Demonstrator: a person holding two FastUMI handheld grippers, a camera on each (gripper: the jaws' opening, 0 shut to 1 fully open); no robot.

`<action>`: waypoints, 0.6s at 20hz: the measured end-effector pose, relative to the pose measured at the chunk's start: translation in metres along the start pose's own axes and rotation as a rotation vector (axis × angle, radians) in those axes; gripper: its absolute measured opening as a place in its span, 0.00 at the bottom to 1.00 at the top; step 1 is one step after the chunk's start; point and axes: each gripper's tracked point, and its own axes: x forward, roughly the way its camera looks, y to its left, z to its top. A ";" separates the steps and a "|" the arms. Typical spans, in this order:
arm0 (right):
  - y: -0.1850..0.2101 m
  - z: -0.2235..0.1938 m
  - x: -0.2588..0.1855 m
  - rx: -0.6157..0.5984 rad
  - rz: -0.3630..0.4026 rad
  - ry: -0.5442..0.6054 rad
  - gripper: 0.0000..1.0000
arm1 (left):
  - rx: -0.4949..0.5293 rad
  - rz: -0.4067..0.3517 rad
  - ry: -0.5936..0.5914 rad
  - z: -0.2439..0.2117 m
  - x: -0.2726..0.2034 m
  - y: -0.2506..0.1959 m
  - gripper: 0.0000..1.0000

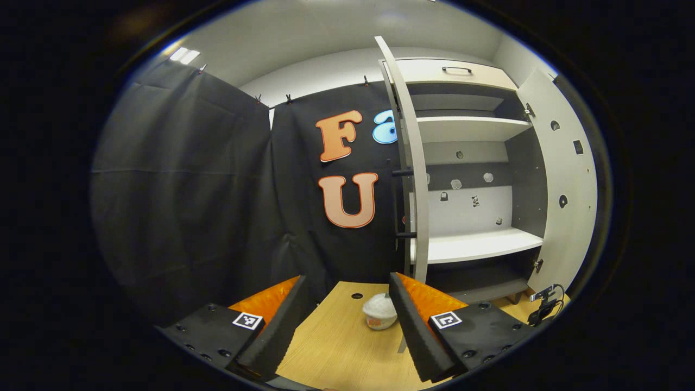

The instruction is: Grab one shoe with the right hand and put it into the shoe cabinet, grab the other shoe with the left hand and put it into the shoe cabinet; then close the right door with the right hand and the left door with the left hand.

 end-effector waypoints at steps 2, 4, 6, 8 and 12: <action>-0.001 -0.003 0.007 0.035 -0.022 0.017 0.22 | 0.004 0.007 0.002 -0.001 0.000 0.003 0.96; -0.006 -0.006 0.011 0.060 -0.030 0.018 0.15 | 0.000 0.011 0.003 -0.002 0.001 0.005 0.96; -0.005 -0.004 0.011 0.077 -0.034 0.008 0.00 | -0.003 0.012 0.009 -0.004 0.002 0.006 0.96; -0.009 0.006 0.001 0.073 -0.055 -0.017 0.00 | -0.005 0.012 0.009 -0.003 0.003 0.007 0.95; -0.010 0.028 -0.025 0.092 -0.057 -0.058 0.00 | -0.016 0.007 -0.009 0.003 0.004 0.006 0.95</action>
